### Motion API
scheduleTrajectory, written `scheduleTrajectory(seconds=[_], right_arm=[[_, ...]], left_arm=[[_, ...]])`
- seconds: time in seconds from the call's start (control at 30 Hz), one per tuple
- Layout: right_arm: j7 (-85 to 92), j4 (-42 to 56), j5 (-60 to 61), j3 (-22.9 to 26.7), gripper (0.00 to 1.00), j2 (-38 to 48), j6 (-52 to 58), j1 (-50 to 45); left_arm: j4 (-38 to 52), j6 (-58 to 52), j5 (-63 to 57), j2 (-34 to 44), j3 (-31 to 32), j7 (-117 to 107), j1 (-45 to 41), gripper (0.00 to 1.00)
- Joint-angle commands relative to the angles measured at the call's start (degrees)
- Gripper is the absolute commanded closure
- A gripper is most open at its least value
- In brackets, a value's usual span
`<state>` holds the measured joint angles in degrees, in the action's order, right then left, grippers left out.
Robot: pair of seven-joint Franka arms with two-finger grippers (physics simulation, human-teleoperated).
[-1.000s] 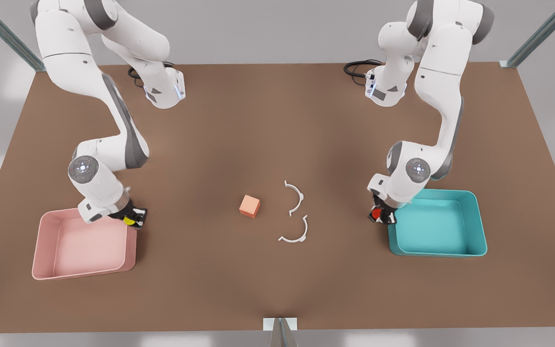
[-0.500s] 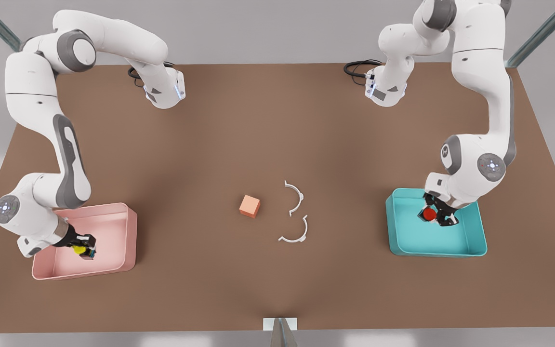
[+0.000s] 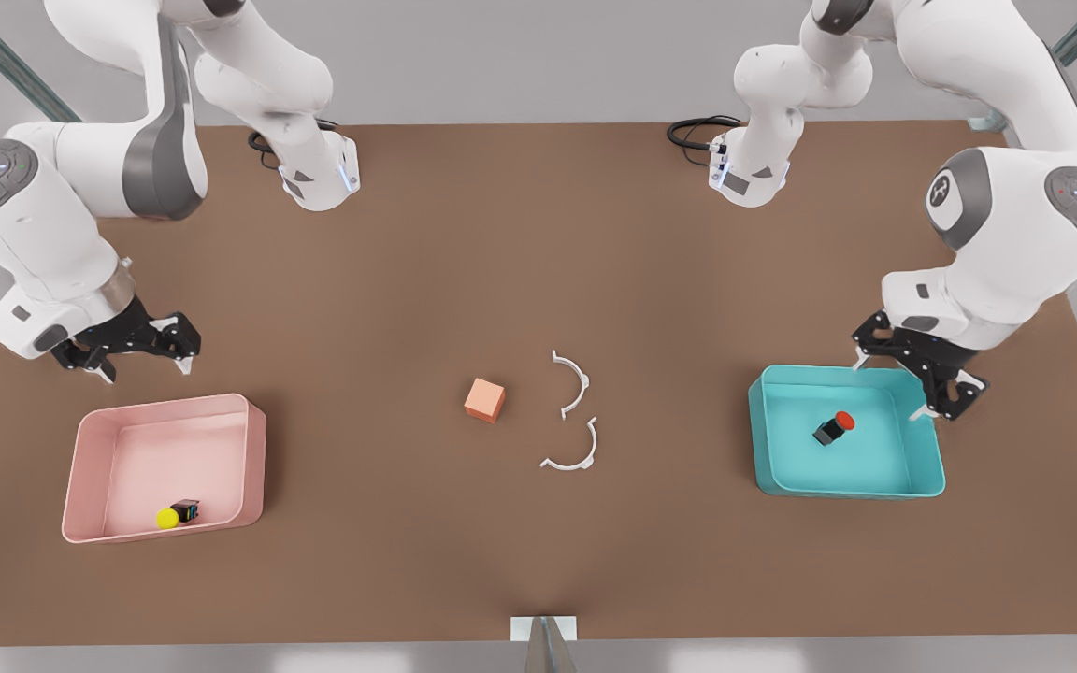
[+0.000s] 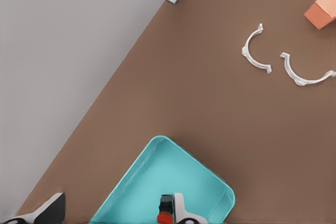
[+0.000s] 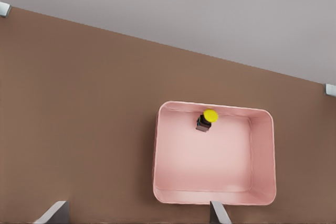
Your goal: Place the red button in the blue storage box with the left arm, and place the yellow button in the pink storage box with the right arm
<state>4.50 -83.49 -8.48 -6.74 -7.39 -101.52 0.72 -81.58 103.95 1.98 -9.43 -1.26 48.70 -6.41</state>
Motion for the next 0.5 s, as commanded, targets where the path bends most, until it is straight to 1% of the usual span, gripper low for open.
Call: scheduleTrajectory(seconds=[0.0, 0.07, 0.1, 0.17, 0.23, 0.47], right_arm=[[-8.10, 0.26, 3.29, 0.07, 0.00, 0.45, 9.93, -1.78], [-8.20, 0.70, 3.29, -0.03, 0.00, 0.53, 10.20, -1.69], [-7.93, 0.26, 3.29, 1.02, 0.00, 1.15, 9.41, -1.60], [-7.49, 0.35, 3.29, 1.29, 0.00, -0.25, 8.45, -1.86], [-7.76, 0.35, 3.38, -0.03, 0.00, -0.87, 6.95, -2.31], [-7.32, 0.17, 3.47, 0.15, 0.00, -0.78, 7.48, -1.60]], left_arm=[[-4.81, -9.03, -1.27, 6.16, -0.06, -57.93, 0.88, 0.00], [-7.28, -8.86, 0.04, 8.28, -0.06, -57.93, 1.05, 0.00], [-7.28, -8.77, 0.13, 8.20, 0.02, -57.93, 1.05, 0.00], [-7.19, -8.68, 0.13, 7.67, 0.02, -58.19, 0.96, 0.00], [-7.11, -8.68, 1.10, 7.58, 0.02, -58.28, 1.14, 0.00], [-6.93, -8.68, 1.10, 7.49, 0.02, -58.28, 0.88, 0.00]])
